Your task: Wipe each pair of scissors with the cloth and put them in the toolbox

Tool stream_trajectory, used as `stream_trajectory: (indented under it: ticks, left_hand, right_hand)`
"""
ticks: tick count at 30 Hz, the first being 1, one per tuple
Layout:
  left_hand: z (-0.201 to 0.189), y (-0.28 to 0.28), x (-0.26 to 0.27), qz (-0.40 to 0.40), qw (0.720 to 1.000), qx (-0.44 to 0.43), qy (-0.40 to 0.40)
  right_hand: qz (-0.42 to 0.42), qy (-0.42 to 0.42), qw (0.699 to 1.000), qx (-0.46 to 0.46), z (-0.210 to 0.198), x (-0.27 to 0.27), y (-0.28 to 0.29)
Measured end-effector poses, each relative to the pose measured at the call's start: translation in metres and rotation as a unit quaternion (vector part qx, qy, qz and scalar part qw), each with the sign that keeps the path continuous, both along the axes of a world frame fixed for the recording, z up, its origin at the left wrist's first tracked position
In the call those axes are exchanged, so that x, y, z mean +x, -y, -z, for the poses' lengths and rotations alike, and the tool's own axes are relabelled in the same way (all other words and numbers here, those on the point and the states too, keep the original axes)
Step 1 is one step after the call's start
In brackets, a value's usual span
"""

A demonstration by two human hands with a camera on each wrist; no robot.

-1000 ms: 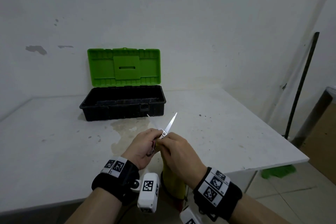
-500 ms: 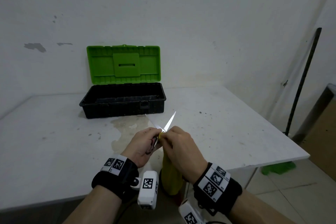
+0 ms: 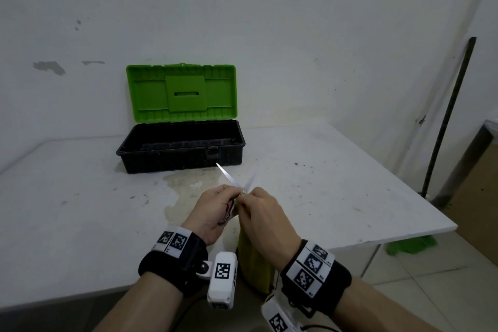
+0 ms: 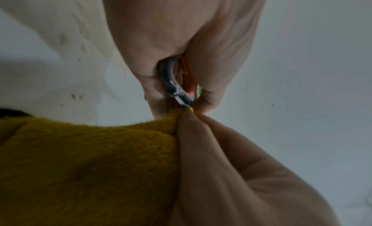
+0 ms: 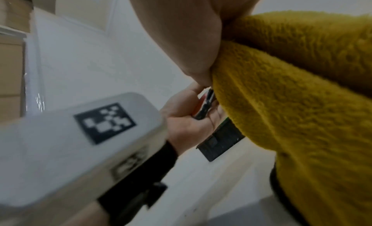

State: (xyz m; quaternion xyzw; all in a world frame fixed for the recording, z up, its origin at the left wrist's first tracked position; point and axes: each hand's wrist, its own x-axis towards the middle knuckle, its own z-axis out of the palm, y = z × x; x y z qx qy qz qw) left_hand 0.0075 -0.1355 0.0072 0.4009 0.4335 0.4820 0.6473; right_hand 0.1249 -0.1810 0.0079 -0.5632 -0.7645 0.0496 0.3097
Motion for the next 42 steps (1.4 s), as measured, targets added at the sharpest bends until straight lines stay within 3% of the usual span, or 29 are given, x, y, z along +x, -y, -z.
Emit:
stream_trajectory:
  ticks: [3, 7, 10, 16, 20, 26, 32, 36, 42]
  left_hand:
    - [0.001, -0.003, -0.002, -0.011, 1.0, -0.005, -0.003]
    - [0.002, -0.003, -0.004, -0.007, 1.0, -0.007, 0.024]
    - [0.002, -0.001, -0.001, -0.006, 1.0, -0.009, 0.02]
    - [0.005, -0.005, -0.003, -0.042, 0.999, -0.025, 0.015]
    - [0.005, -0.006, -0.005, -0.028, 1.0, 0.003, 0.011]
    - [0.006, -0.004, 0.0, -0.015, 0.999, 0.037, -0.001]
    - [0.013, -0.011, -0.008, -0.068, 0.997, 0.038, -0.015]
    - [0.012, -0.009, 0.0, -0.04, 0.998, 0.046, -0.007]
    - [0.012, -0.01, 0.001, -0.057, 0.997, 0.045, 0.01]
  right_hand:
    - [-0.04, 0.002, 0.999, -0.012, 0.003, -0.003, 0.006]
    - [-0.005, -0.059, 0.998, 0.027, -0.006, 0.005, 0.0]
    - [-0.008, -0.057, 0.998, 0.024, -0.003, 0.0, 0.0]
    - [-0.09, -0.041, 0.995, -0.018, 0.008, -0.01, 0.019]
    - [-0.04, -0.062, 0.997, 0.017, -0.015, 0.01, 0.009]
    - [-0.01, 0.011, 1.0, 0.009, -0.017, 0.018, -0.007]
    - [0.03, 0.026, 0.999, -0.029, -0.019, 0.035, -0.006]
    - [-0.004, -0.004, 1.0, 0.022, -0.023, 0.029, -0.008]
    - [-0.012, 0.073, 0.997, -0.016, -0.012, 0.026, -0.009]
